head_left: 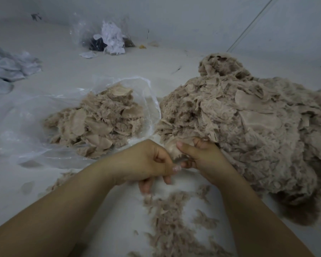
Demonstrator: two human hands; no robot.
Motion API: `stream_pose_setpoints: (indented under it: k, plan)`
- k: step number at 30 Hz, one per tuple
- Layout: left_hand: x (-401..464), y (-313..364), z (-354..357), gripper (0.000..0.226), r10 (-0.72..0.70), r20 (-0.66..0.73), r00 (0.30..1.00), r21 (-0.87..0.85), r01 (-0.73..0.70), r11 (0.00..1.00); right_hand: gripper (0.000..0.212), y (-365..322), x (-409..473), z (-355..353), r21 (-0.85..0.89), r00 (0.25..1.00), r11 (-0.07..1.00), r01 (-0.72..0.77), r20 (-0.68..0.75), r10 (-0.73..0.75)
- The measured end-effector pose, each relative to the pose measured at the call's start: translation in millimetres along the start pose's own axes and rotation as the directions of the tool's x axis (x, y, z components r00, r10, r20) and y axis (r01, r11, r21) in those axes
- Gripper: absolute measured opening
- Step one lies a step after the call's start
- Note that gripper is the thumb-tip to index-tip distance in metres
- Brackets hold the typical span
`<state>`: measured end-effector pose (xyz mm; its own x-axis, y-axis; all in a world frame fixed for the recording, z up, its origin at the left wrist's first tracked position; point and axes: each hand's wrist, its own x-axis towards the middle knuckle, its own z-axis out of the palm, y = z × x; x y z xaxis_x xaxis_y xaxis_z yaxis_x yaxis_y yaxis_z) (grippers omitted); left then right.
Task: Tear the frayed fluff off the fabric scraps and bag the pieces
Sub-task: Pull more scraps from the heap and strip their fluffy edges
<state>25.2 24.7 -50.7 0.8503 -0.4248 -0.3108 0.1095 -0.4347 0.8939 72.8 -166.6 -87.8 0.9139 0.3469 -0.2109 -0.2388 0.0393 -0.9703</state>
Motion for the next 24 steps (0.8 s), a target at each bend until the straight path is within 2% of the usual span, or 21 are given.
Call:
stream_pose_setpoints:
  k: [1,3,4,6,9,11,14,16,19,21,24]
  plan:
    - [3.9,0.6,-0.8,0.039,-0.005,-0.123,0.992,0.010,0.006,1.000,0.012,-0.8,-0.5,0.1,-0.018,1.000,1.000,0.007,0.022,-0.006]
    - [14.6,-1.5,0.6,0.039,-0.045,-0.353,0.935,-0.049,0.030,0.998,0.015,-1.8,-1.2,0.8,-0.048,0.999,0.999,0.016,0.047,-0.014]
    - [18.9,-2.3,2.7,0.041,-0.079,-0.389,0.918,-0.092,0.046,0.995,0.017,-2.3,-1.5,1.1,-0.047,0.999,0.999,0.018,0.045,-0.016]
    - [25.0,-4.0,9.1,0.041,-0.125,-0.327,0.937,-0.167,0.073,0.983,0.018,-3.1,-1.8,1.4,-0.021,0.999,1.000,0.015,0.032,-0.015]
    - [30.1,-4.9,10.7,0.023,-0.134,-0.295,0.946,-0.250,0.059,0.966,0.009,-1.8,-0.6,0.1,-0.009,1.000,1.000,-0.010,0.029,0.010]
    - [33.3,-2.7,8.8,0.014,-0.106,-0.360,0.927,-0.287,-0.002,0.958,0.007,0.7,1.9,-3.0,-0.052,1.000,0.999,-0.011,0.011,0.012]
    - [38.1,-1.7,9.1,0.019,-0.103,-0.524,0.845,-0.396,-0.135,0.908,0.012,0.8,4.0,-4.4,-0.151,0.997,0.989,-0.001,0.078,0.012]
    - [39.9,-1.0,13.2,0.023,-0.097,-0.574,0.813,-0.413,-0.185,0.892,0.012,-0.1,3.8,-4.1,-0.161,0.995,0.987,0.000,0.099,0.016]
    - [39.9,-2.3,18.9,0.033,-0.086,-0.574,0.814,-0.385,-0.176,0.906,0.019,2.3,6.1,-5.7,-0.136,0.996,0.991,0.013,0.094,0.000]
    - [36.9,-5.6,20.4,0.045,-0.094,-0.491,0.866,-0.302,-0.068,0.951,0.016,3.4,6.0,-5.7,-0.099,0.996,0.995,0.010,0.084,-0.002]
    - [30.4,-10.7,24.0,0.045,-0.099,-0.340,0.935,-0.241,0.015,0.970,0.038,3.8,5.7,-6.3,-0.063,0.998,0.998,0.022,0.068,-0.018]
